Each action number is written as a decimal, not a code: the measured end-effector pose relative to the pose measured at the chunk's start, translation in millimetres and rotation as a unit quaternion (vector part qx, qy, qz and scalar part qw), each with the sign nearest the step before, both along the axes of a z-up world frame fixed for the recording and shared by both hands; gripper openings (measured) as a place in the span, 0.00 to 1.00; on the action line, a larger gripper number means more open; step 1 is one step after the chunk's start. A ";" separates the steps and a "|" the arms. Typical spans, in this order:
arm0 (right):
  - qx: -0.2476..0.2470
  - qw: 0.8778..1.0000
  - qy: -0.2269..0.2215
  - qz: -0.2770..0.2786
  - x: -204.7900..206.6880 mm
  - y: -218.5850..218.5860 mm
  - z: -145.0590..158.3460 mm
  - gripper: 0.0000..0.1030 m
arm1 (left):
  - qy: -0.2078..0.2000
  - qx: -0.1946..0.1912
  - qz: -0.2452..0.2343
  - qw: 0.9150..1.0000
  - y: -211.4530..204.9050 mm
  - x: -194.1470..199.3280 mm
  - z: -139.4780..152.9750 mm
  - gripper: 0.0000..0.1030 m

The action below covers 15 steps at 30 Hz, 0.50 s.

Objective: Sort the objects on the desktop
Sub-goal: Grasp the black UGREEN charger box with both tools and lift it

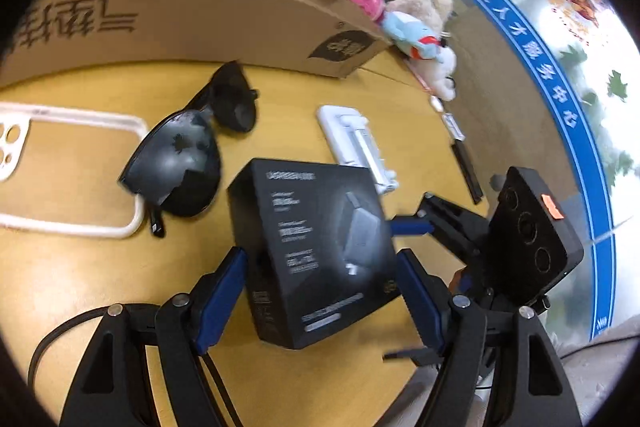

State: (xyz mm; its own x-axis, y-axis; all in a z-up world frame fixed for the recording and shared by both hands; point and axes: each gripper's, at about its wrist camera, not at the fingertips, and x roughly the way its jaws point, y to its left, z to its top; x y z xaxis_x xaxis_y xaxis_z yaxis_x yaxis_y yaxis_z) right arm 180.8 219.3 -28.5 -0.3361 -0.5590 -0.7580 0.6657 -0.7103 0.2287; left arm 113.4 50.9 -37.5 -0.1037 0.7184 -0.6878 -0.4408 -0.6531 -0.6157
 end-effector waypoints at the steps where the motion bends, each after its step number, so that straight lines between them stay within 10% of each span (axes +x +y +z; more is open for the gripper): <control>1: 0.014 1.000 0.004 -0.011 -2.6 0.8 -2.2 0.99 | -0.003 -0.003 -0.001 1.000 1.8 -0.6 -2.8 0.72; 4: 0.031 0.999 0.008 -0.023 -11.7 -0.7 -6.3 0.99 | -0.009 -0.022 -0.010 1.000 7.9 0.5 -11.1 0.57; 15: 0.060 0.995 0.060 -0.053 -15.1 -14.2 4.1 0.89 | 0.021 -0.015 0.026 0.999 -2.3 5.5 6.9 0.58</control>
